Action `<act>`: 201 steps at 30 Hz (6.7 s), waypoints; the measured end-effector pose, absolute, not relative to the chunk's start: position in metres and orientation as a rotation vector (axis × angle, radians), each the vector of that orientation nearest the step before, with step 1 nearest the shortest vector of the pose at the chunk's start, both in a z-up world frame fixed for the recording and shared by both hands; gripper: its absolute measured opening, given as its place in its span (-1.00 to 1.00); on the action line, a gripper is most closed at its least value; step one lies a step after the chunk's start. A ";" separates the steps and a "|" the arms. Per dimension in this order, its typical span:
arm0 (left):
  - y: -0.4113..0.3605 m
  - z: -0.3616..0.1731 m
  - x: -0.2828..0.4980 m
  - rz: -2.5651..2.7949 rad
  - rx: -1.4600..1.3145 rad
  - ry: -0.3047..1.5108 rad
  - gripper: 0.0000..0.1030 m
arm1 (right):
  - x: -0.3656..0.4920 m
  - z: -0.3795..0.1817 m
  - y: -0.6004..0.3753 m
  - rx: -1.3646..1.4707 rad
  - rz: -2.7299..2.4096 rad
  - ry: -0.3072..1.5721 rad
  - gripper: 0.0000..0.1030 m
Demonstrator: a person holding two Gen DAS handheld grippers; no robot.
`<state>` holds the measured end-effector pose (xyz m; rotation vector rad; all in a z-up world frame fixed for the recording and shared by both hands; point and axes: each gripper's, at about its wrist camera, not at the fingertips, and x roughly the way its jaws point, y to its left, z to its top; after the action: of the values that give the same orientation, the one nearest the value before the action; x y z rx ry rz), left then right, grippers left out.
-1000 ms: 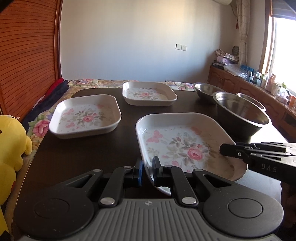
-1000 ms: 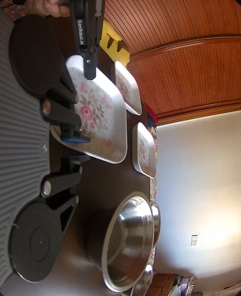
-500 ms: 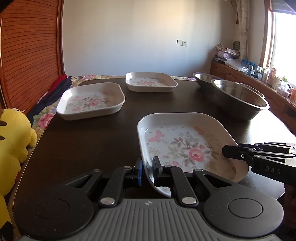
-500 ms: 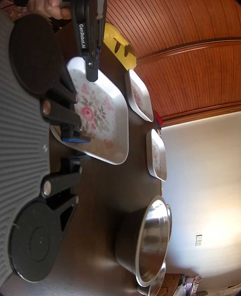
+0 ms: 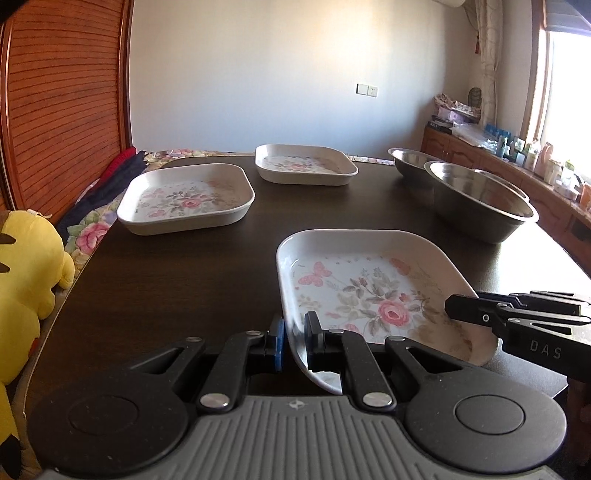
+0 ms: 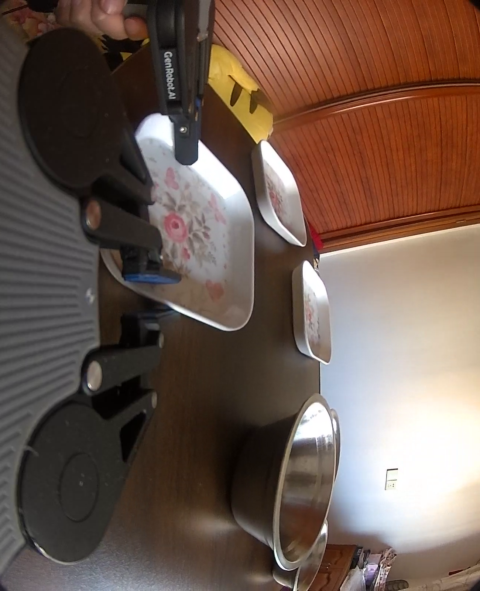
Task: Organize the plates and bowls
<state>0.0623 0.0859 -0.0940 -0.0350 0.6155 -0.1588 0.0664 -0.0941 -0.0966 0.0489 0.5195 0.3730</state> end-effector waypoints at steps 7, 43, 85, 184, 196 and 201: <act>0.089 -0.092 0.063 -0.141 -0.030 0.606 -0.71 | 0.067 -0.096 -0.101 0.080 0.369 0.505 -0.62; 0.196 -0.057 0.170 0.019 -0.028 0.570 -0.04 | 0.183 -0.020 -0.018 -0.048 0.619 0.522 -0.20; 0.226 -0.084 0.215 0.001 -0.095 0.646 -0.67 | 0.264 -0.064 0.044 -0.089 0.634 0.793 -0.74; 0.083 -0.064 0.061 -0.179 0.011 0.588 -0.67 | 0.082 -0.072 -0.113 0.126 0.457 0.539 -0.73; 0.079 -0.072 0.066 -0.164 0.026 0.602 -0.67 | 0.081 -0.076 -0.112 0.113 0.454 0.548 -0.73; 0.076 -0.074 0.066 -0.148 0.041 0.595 -0.67 | 0.081 -0.076 -0.111 0.109 0.456 0.547 -0.71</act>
<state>0.0657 0.0757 -0.0738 0.0415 0.5949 -0.1484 0.0809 -0.1107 -0.0758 0.1086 0.5467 0.4560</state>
